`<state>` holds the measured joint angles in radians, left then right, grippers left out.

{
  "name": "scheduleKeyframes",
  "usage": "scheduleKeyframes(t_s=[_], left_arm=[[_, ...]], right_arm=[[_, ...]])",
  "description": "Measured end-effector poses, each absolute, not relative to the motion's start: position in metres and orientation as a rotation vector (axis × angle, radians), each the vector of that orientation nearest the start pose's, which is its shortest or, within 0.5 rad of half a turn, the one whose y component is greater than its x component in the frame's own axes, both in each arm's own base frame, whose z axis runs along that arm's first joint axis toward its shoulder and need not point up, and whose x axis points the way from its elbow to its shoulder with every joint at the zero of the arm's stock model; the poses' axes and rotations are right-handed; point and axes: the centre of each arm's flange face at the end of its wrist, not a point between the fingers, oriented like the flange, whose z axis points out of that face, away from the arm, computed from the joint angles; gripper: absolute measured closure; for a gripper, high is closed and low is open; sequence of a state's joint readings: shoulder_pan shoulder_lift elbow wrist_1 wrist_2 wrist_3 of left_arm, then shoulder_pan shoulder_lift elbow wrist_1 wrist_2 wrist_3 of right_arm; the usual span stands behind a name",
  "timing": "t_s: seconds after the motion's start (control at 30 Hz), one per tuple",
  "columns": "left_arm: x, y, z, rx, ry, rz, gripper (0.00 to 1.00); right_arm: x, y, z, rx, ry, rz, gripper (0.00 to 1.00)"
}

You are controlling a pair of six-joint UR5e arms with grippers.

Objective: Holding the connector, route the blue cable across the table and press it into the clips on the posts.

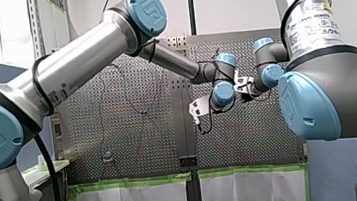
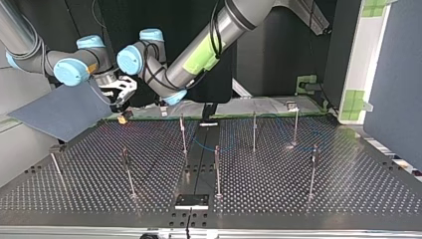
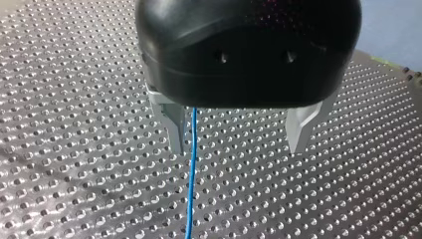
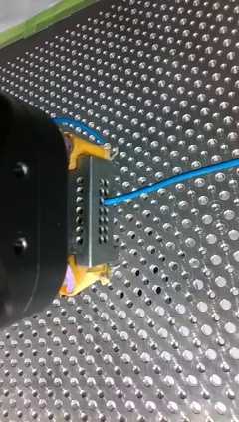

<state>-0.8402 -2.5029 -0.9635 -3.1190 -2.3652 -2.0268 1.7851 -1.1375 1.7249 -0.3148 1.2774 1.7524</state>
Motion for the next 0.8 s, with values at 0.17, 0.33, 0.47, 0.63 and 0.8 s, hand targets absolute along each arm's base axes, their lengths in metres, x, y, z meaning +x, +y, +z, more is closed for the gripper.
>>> scheduleKeyframes(t_s=[0.17, 0.33, 0.47, 0.63, 0.8], left_arm=[[0.461, -0.605, 0.171, -0.198, 1.775, -0.184, 0.0], [0.466, -0.609, 0.171, -0.22, 1.766, -0.179, 0.0], [0.472, -0.611, 0.173, -0.235, 1.765, -0.168, 0.0], [0.479, -0.613, 0.177, -0.252, 1.758, -0.168, 0.0], [0.489, -0.617, 0.178, -0.272, 1.745, -0.18, 0.0]], right_arm=[[0.28, -0.522, 0.209, -2.336, 1.794, -2.092, 1.0], [0.28, -0.522, 0.209, -2.337, 1.791, -2.094, 1.0], [0.28, -0.523, 0.21, -2.338, 1.786, -2.096, 1.0], [0.281, -0.523, 0.21, -2.336, 1.785, -2.096, 1.0], [0.281, -0.523, 0.21, -2.334, 1.785, -2.096, 1.0]])
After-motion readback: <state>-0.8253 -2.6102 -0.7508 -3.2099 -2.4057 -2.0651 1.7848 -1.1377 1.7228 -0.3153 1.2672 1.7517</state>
